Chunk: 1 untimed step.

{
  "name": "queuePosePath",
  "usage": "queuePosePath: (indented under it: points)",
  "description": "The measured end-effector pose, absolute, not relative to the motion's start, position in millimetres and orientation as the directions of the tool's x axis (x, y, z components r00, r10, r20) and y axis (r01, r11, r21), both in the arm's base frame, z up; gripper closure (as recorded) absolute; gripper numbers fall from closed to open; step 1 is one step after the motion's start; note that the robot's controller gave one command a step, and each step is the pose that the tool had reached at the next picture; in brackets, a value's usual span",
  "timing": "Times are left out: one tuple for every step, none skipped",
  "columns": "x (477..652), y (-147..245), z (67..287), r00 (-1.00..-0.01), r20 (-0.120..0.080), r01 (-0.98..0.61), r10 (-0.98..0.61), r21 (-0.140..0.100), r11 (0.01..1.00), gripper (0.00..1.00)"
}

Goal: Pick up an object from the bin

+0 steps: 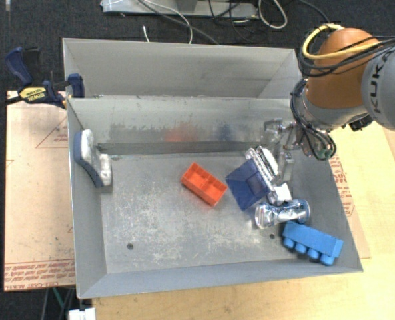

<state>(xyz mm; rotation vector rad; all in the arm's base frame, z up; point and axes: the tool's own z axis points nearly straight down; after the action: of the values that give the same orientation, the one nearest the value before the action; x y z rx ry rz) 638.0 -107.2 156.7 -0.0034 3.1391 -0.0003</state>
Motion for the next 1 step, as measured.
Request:
queuePosePath:
  points:
    - [638.0, -107.2, 156.7, -1.000, -0.003, -0.002, -0.002, 0.000, 1.000, 0.00]
